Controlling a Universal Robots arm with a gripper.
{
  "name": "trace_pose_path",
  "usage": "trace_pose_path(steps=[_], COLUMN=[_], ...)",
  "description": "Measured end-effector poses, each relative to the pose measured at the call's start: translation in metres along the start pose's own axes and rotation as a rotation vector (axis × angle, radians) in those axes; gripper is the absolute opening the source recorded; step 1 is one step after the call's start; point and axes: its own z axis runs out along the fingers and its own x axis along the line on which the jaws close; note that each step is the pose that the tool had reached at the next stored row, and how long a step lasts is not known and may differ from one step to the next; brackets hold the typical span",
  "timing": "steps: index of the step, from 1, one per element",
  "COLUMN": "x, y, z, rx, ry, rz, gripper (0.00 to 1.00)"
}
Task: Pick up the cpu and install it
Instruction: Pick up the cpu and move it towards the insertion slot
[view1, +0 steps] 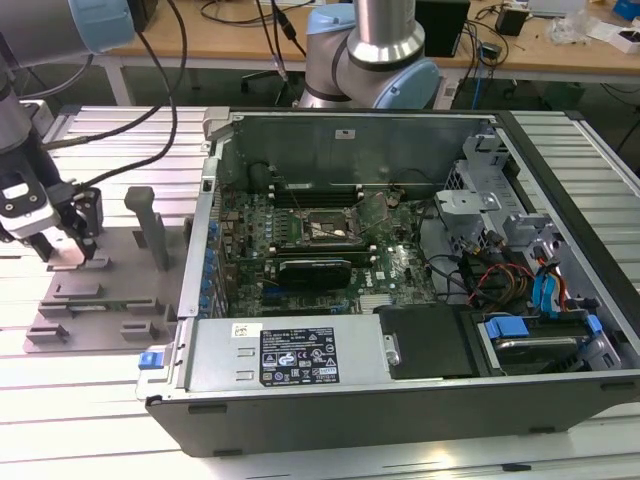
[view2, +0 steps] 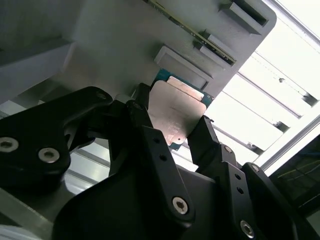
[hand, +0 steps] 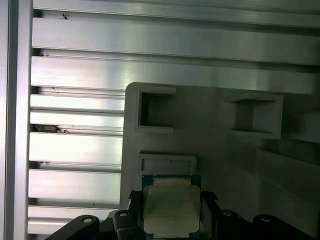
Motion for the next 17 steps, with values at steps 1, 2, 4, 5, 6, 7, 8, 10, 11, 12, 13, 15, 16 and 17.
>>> trace_pose_path(steps=[1, 2, 4, 5, 6, 7, 8, 10, 11, 12, 13, 15, 16, 17], x=[0.0000, 0.0000, -0.0001, -0.0001, -0.0002, -0.0002, -0.0002, -0.0003, -0.0003, -0.0004, -0.0004, -0.0005, -0.0006, -0.0006], y=[-0.0001, -0.0001, -0.0002, -0.0002, -0.0003, -0.0003, -0.0004, -0.0005, -0.0005, -0.0006, -0.0006, -0.0008, -0.0009, -0.0009], z=[-0.0013, -0.0022, -0.0046, -0.0056, -0.0075, -0.0093, -0.0102, -0.0123, -0.0133, -0.0150, -0.0169, -0.0206, -0.0227, -0.0246], rx=[0.0001, 0.0001, 0.0000, 0.0000, 0.0000, 0.0000, 0.0000, 0.0001, 0.0000, 0.0001, 0.0000, 0.0000, 0.0000, 0.0000], ry=[0.0000, 0.0000, 0.0000, 0.0000, 0.0000, 0.0000, 0.0001, 0.0001, 0.0001, 0.0001, 0.0000, 0.0000, 0.0001, 0.0000], rz=[0.000, 0.000, 0.000, 0.000, 0.000, 0.000, 0.000, 0.000, 0.000, 0.000, 0.000, 0.000, 0.000, 0.000], gripper=[0.55, 0.55, 0.55, 0.55, 0.55, 0.55, 0.55, 0.55, 0.55, 0.55, 0.55, 0.55, 0.55, 0.55])
